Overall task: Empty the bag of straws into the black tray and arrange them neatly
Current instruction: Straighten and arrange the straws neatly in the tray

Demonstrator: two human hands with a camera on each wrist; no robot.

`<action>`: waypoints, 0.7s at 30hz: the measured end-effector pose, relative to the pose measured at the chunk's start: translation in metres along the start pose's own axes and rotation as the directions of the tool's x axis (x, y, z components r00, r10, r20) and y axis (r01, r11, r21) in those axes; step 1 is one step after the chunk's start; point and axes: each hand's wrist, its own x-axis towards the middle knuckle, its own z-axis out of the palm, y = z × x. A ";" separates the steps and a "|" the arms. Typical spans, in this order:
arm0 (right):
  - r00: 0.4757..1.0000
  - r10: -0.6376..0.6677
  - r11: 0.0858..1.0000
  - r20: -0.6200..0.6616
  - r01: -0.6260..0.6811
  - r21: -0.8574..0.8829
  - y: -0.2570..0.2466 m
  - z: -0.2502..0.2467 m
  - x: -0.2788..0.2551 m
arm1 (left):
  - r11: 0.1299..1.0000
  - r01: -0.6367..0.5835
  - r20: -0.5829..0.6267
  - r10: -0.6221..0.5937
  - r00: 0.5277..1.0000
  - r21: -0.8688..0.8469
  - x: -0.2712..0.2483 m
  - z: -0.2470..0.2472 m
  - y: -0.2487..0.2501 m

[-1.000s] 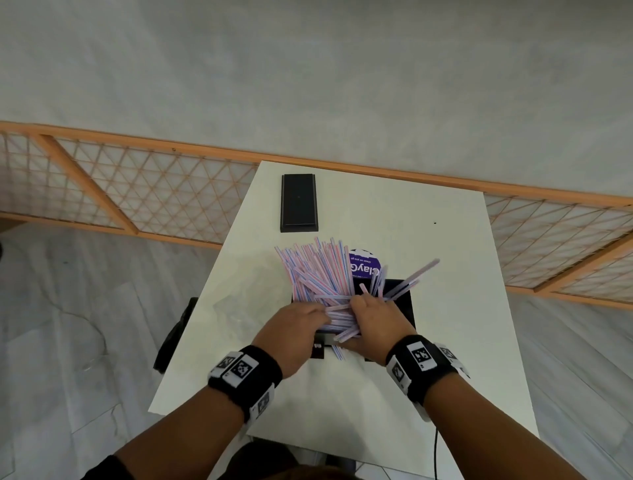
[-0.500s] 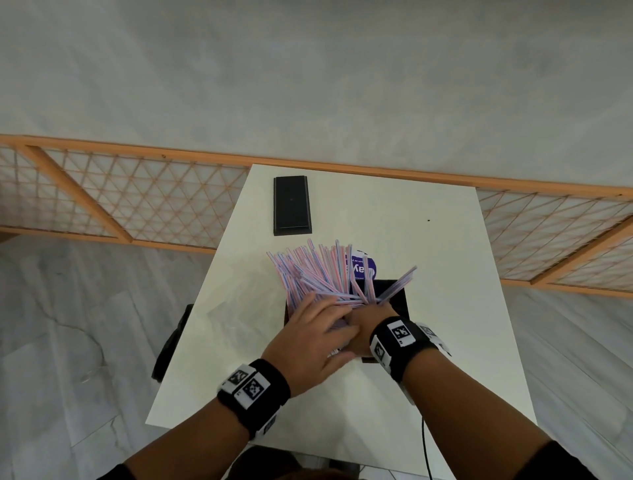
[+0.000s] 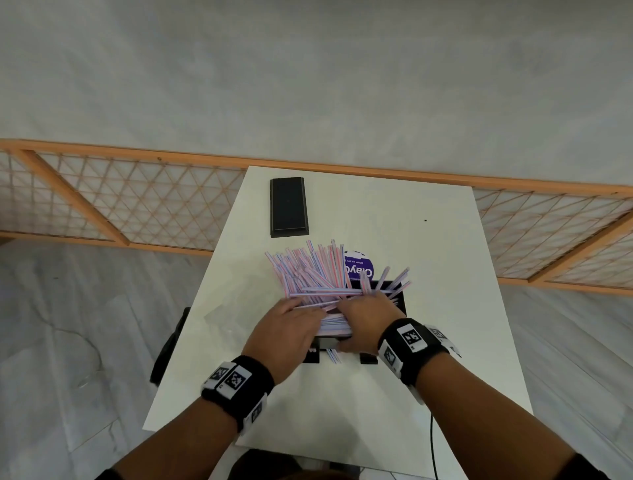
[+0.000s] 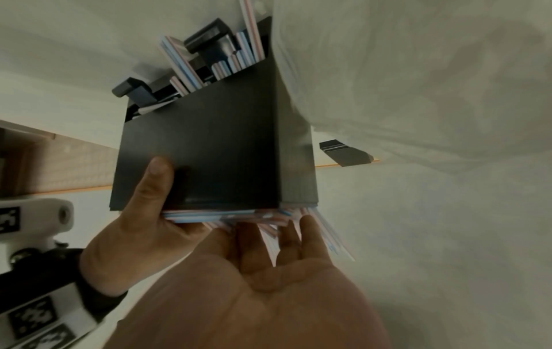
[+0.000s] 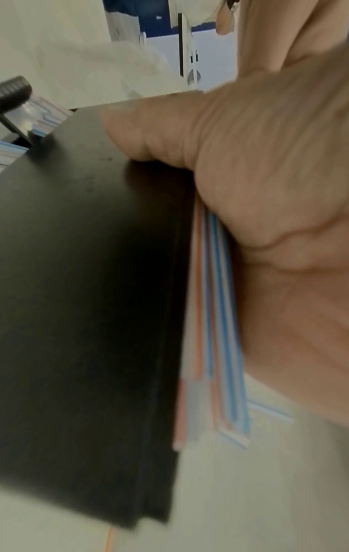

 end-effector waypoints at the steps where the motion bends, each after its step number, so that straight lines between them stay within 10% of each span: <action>1: 1.000 -0.006 1.000 -0.008 0.006 0.023 0.000 -0.002 -0.001 | 0.999 0.040 0.002 -0.040 0.999 -0.011 -0.002 -0.001 -0.002; 21: 0.976 0.080 0.948 -0.205 -0.011 0.317 0.024 0.017 -0.035 | 0.944 0.293 0.222 -0.257 0.941 -0.148 -0.006 -0.008 -0.008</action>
